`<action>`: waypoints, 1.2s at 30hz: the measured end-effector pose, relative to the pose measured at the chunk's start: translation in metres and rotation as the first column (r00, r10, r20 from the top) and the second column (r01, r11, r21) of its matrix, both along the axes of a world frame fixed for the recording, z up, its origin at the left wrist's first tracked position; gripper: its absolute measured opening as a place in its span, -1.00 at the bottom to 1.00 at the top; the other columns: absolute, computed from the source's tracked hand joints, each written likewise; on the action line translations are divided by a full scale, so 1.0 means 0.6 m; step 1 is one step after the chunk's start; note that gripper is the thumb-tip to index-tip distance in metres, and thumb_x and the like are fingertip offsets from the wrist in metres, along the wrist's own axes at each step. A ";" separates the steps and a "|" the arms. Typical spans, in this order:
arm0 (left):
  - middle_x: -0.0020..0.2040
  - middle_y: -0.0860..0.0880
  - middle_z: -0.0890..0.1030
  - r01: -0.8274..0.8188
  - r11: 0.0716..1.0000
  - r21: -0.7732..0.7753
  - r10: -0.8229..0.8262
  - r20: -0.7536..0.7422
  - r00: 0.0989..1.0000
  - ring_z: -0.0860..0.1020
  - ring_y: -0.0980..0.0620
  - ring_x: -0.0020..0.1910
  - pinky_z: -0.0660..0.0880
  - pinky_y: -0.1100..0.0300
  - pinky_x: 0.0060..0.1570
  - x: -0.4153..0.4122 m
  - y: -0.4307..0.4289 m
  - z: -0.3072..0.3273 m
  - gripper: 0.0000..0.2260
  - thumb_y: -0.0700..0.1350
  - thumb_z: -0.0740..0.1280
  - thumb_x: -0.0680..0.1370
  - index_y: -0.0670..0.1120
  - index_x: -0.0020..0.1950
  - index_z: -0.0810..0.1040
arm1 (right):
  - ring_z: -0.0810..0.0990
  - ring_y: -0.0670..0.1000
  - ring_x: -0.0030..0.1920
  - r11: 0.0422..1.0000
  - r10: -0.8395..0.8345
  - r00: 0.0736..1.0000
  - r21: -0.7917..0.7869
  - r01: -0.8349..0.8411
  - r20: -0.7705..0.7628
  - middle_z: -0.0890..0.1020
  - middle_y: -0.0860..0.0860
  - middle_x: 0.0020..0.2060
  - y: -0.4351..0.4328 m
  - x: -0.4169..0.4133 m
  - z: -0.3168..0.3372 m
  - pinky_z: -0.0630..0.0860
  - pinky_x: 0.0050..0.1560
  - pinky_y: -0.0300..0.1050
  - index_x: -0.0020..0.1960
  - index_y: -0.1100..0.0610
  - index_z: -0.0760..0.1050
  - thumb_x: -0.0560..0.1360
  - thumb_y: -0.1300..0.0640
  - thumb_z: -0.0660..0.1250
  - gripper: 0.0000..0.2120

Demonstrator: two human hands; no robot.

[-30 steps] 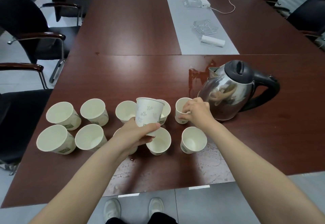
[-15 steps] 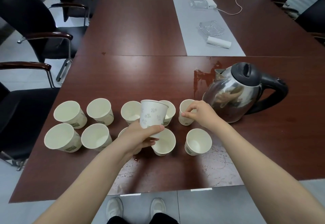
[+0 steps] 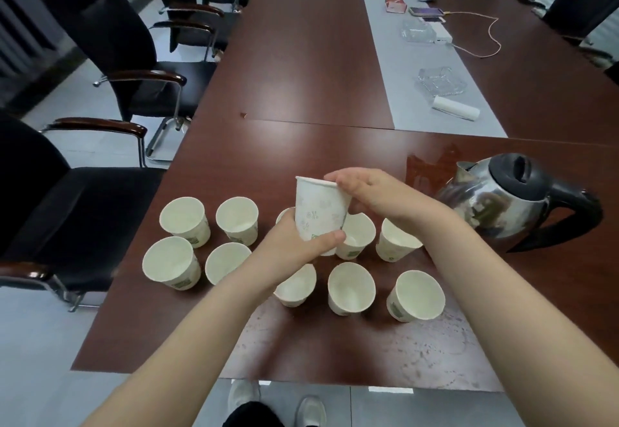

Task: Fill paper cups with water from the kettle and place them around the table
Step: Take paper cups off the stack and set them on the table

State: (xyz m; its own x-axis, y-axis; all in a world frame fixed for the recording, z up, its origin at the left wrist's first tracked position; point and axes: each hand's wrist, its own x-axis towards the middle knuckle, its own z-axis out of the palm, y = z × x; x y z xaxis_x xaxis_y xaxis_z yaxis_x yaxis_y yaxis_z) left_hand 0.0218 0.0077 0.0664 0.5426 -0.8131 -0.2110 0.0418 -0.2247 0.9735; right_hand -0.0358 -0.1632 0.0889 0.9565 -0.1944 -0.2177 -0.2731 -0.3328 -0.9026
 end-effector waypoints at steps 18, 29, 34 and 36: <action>-0.01 0.32 0.48 -0.333 0.943 -0.026 0.333 0.142 0.932 0.45 0.45 -0.09 0.37 0.58 -0.21 0.355 0.131 0.018 -0.79 -0.03 0.17 0.63 0.09 0.25 0.45 | 0.53 -0.08 0.11 0.996 -0.060 0.998 0.064 0.060 -0.014 0.58 -0.06 0.08 0.144 0.358 -0.019 0.49 0.16 -0.24 0.27 0.13 0.43 0.44 0.12 0.47 -0.56; 0.24 0.00 0.51 -0.246 0.967 0.061 0.246 0.005 0.969 0.45 0.13 0.22 0.41 0.57 -0.06 0.451 0.157 -0.122 -0.65 -0.26 0.24 0.60 -0.15 0.39 0.39 | 0.18 0.04 0.51 0.969 -0.070 0.986 -0.245 0.031 -0.151 0.21 0.03 0.52 0.187 0.441 -0.137 0.15 0.43 -0.12 0.55 0.12 0.07 0.38 -0.05 0.50 -0.08; 0.25 -0.02 0.52 -0.232 0.968 0.097 0.236 -0.032 0.971 0.46 0.12 0.24 0.43 0.50 0.05 0.456 0.156 -0.169 -0.65 -0.30 0.24 0.58 -0.17 0.37 0.40 | 0.18 0.04 0.50 0.949 -0.056 0.976 -0.314 -0.013 -0.209 0.21 0.04 0.52 0.191 0.441 -0.163 0.14 0.40 -0.15 0.55 0.12 0.09 0.41 -0.04 0.48 -0.13; 0.26 -0.02 0.52 -0.230 0.967 0.112 0.236 -0.042 0.971 0.46 0.13 0.24 0.42 0.50 0.06 0.456 0.153 -0.179 -0.65 -0.29 0.24 0.59 -0.16 0.38 0.40 | 0.18 0.04 0.51 0.950 -0.058 0.972 -0.312 -0.016 -0.226 0.21 0.04 0.52 0.188 0.439 -0.169 0.14 0.40 -0.16 0.55 0.12 0.08 0.41 -0.05 0.48 -0.12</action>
